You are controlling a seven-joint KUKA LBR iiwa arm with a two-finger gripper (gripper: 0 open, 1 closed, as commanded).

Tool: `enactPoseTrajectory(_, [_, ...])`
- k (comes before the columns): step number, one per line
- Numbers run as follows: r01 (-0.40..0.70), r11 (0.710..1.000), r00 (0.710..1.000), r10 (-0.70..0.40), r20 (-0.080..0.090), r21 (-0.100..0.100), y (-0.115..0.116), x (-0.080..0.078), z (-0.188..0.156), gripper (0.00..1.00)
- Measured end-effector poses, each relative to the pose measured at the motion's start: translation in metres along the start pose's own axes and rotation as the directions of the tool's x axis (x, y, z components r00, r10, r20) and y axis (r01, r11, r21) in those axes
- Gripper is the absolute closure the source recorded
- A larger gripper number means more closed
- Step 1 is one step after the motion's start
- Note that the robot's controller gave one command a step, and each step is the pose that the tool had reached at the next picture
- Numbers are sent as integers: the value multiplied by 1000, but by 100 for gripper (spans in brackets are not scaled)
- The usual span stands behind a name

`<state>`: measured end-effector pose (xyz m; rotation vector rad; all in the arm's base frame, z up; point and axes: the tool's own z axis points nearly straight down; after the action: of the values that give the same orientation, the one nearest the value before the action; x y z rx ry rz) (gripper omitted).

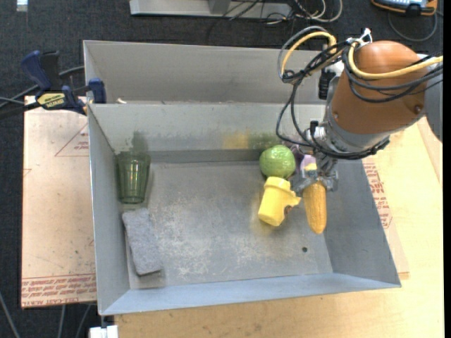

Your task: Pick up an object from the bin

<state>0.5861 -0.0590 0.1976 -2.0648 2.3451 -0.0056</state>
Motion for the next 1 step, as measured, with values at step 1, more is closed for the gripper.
enactPoseTrajectory(1, [-1,1000,1000,1,0,-1,0,0,0,100])
